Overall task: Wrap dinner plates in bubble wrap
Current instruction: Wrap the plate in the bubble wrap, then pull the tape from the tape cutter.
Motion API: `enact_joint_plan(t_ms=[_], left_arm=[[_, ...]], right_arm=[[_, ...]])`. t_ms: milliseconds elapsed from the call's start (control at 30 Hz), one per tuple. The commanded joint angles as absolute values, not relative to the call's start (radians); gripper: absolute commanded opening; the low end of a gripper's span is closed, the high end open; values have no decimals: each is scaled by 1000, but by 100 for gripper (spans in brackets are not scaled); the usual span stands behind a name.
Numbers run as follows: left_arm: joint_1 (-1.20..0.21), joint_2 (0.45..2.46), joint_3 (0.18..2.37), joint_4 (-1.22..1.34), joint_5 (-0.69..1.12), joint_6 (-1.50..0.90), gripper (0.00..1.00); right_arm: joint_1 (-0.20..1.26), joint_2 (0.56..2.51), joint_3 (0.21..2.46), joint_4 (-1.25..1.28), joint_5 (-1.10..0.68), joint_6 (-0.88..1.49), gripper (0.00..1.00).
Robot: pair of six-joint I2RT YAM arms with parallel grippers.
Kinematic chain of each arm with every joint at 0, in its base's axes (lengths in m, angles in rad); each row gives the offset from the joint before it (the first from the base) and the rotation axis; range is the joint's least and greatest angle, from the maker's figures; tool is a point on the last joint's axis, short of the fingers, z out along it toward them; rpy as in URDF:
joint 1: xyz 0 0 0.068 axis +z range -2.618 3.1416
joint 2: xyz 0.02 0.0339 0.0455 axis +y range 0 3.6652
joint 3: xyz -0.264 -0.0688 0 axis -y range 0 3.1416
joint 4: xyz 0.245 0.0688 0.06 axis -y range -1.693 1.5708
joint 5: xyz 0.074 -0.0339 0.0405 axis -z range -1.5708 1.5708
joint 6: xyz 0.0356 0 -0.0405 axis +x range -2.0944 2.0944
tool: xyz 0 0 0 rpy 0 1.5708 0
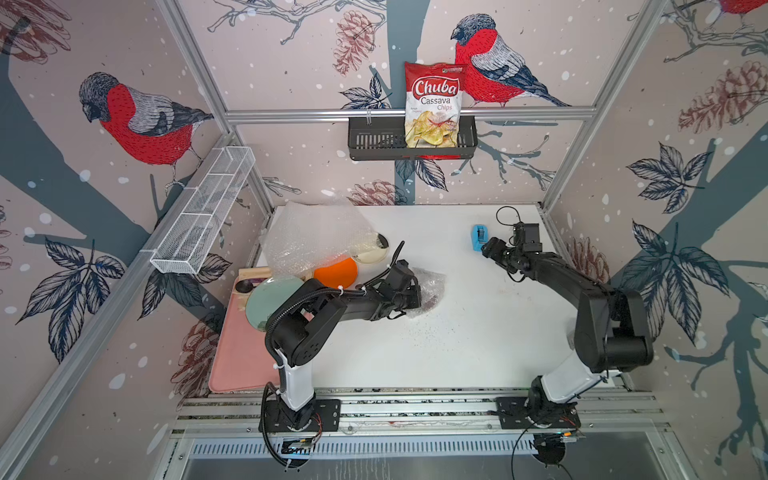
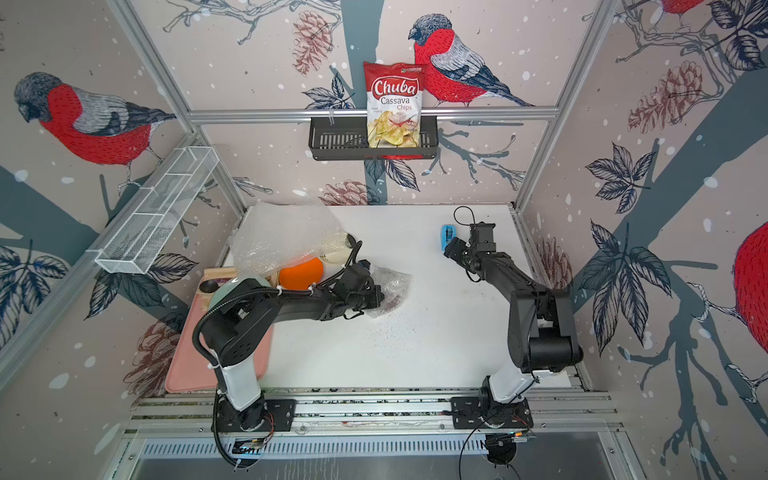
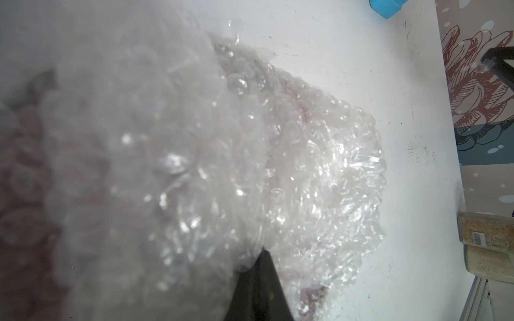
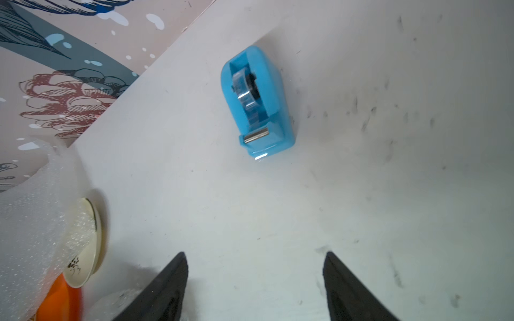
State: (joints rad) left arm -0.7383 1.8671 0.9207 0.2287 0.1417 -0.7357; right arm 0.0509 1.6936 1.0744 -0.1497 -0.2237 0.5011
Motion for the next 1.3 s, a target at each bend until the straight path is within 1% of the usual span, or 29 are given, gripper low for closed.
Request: enact_joint_plan(t_ms=[0, 100, 133, 367, 600, 1067, 1167, 1267], left_arm=[[-733, 1888, 912, 69, 63, -738, 0], [-732, 1891, 915, 60, 58, -745, 0], [-732, 1891, 917, 57, 57, -744, 0], [-732, 1885, 913, 59, 60, -746, 0], [-732, 1887, 913, 57, 60, -741, 0], [-732, 1888, 914, 49, 56, -739, 0], [-732, 1890, 915, 48, 56, -739, 0], [-732, 1891, 918, 46, 55, -737, 0]], right_arm=[[-18, 1749, 1101, -235, -405, 448, 76], [-78, 1797, 1098, -131, -576, 537, 76], [-85, 1820, 1110, -120, -609, 550, 76], [-89, 1936, 1142, 39, -749, 653, 76], [-83, 2009, 1153, 194, -788, 729, 76], [-66, 2114, 1201, 341, -814, 801, 74], [-66, 2124, 1206, 374, -825, 810, 70], [-66, 2132, 1201, 418, -842, 828, 64]])
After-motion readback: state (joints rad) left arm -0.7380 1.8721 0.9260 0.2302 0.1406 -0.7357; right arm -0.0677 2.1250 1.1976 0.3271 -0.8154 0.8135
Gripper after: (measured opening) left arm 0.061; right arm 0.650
